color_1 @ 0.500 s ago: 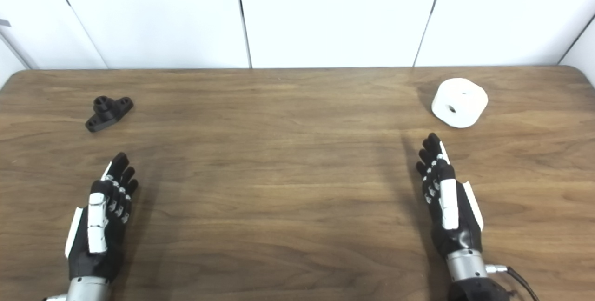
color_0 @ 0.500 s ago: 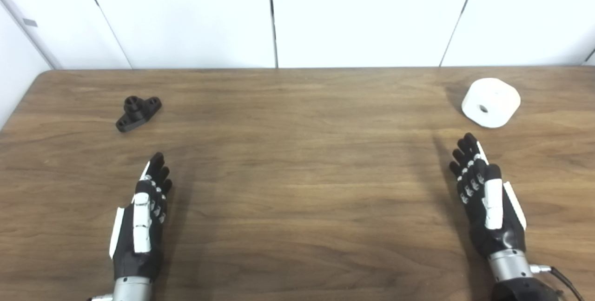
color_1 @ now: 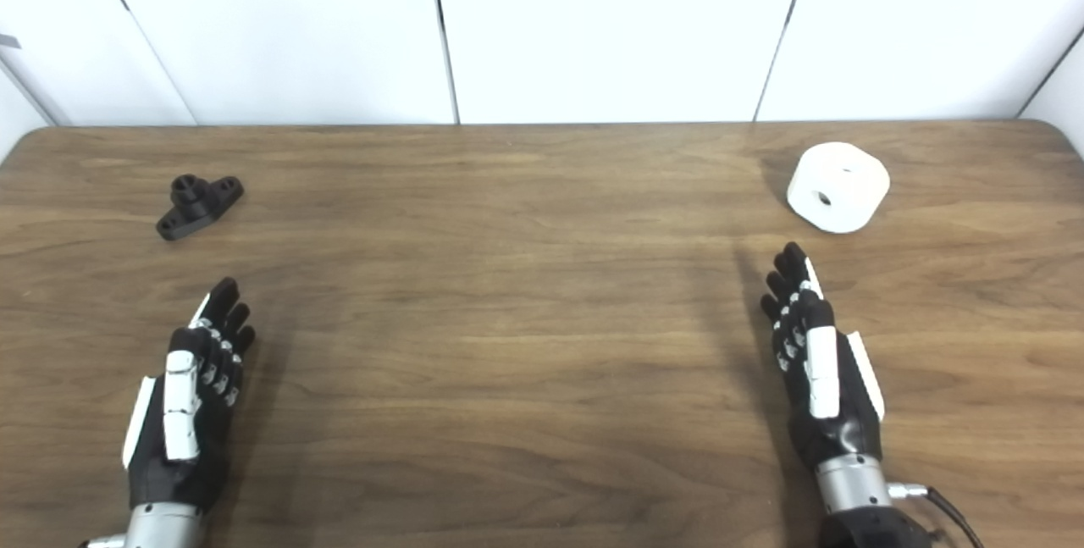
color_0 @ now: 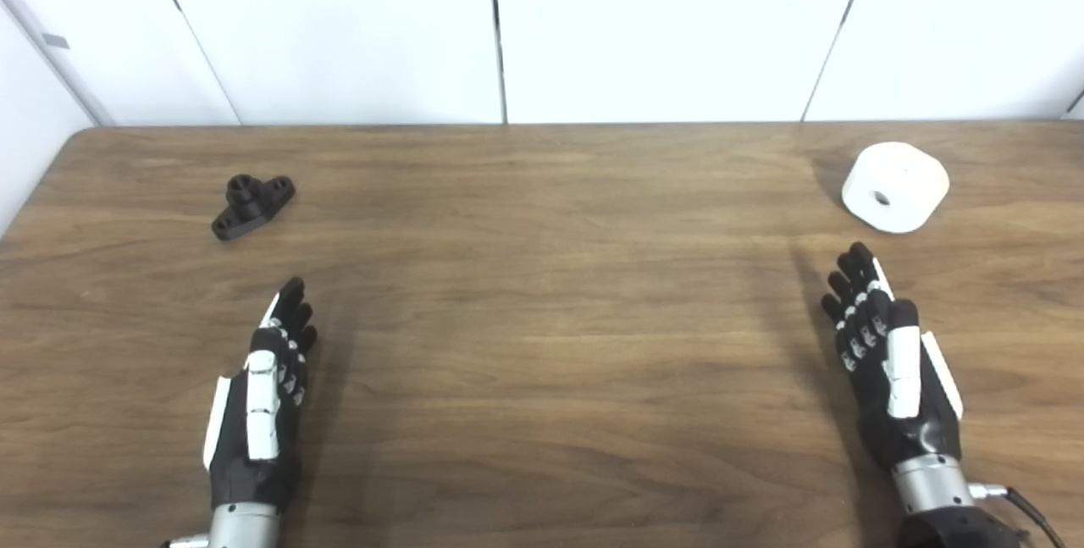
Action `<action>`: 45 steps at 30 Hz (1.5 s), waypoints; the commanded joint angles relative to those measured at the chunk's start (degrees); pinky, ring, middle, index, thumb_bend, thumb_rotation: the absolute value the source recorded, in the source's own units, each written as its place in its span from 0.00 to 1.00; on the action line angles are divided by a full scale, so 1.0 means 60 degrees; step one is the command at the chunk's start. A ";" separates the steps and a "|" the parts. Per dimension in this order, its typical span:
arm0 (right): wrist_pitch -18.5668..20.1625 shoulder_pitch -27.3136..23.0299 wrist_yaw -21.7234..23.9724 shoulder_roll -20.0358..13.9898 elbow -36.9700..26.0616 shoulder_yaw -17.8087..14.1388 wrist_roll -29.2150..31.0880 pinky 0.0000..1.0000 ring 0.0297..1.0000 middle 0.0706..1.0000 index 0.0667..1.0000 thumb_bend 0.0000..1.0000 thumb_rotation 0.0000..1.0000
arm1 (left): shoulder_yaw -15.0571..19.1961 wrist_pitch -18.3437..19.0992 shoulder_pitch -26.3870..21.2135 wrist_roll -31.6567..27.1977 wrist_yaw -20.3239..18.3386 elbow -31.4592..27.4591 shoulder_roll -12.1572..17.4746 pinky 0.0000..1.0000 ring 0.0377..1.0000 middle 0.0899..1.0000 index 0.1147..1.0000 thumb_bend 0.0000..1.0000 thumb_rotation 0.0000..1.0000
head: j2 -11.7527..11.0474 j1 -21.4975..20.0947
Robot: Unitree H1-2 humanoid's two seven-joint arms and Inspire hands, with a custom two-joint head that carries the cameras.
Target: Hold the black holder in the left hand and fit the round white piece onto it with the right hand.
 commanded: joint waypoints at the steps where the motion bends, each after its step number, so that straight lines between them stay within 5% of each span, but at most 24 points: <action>1: -0.0281 0.0511 0.0099 -0.0257 -0.0183 0.0008 0.0072 1.00 1.00 1.00 1.00 0.63 1.00 | -0.0018 -0.0352 -0.0082 0.0146 0.0025 -0.0239 -0.0340 1.00 1.00 1.00 0.95 0.48 1.00 | -0.0029 0.0084; 10: -0.0665 0.0527 0.0345 -0.0413 0.0123 -0.0081 0.0132 1.00 1.00 1.00 1.00 0.60 1.00 | -0.0156 -0.0412 0.0007 0.0444 0.0230 -0.0187 -0.0556 1.00 0.99 0.97 0.93 0.49 0.98 | -0.0396 0.0900; 19: -0.1454 0.0452 0.0647 -0.0653 0.0903 -0.0313 0.0293 1.00 1.00 1.00 1.00 0.62 1.00 | -0.0587 -0.0744 0.0163 0.0715 0.0542 0.0057 -0.0882 1.00 1.00 0.97 0.92 0.47 0.97 | -0.1233 0.2367; 26: -0.1402 0.0522 0.0760 -0.0899 0.1148 -0.0282 0.0562 1.00 1.00 1.00 1.00 0.66 1.00 | -0.0896 -0.1172 0.0259 0.0851 0.0672 0.0384 -0.1078 1.00 1.00 0.97 0.91 0.48 0.93 | -0.1852 0.2955; 40: -0.1579 0.0577 0.0825 -0.1128 0.1301 -0.0162 0.0782 1.00 1.00 1.00 1.00 0.74 1.00 | -0.1206 -0.1384 0.0391 0.1583 0.1030 0.0466 -0.1052 1.00 0.98 0.96 0.91 0.38 0.94 | -0.1951 0.2781; 45: -0.1607 0.0653 0.0838 -0.1143 0.1257 -0.0164 0.0804 1.00 1.00 1.00 1.00 0.73 1.00 | -0.1279 -0.1257 0.0501 0.2099 0.1115 0.0322 -0.0924 0.99 0.97 0.96 0.91 0.46 0.83 | -0.1888 0.2597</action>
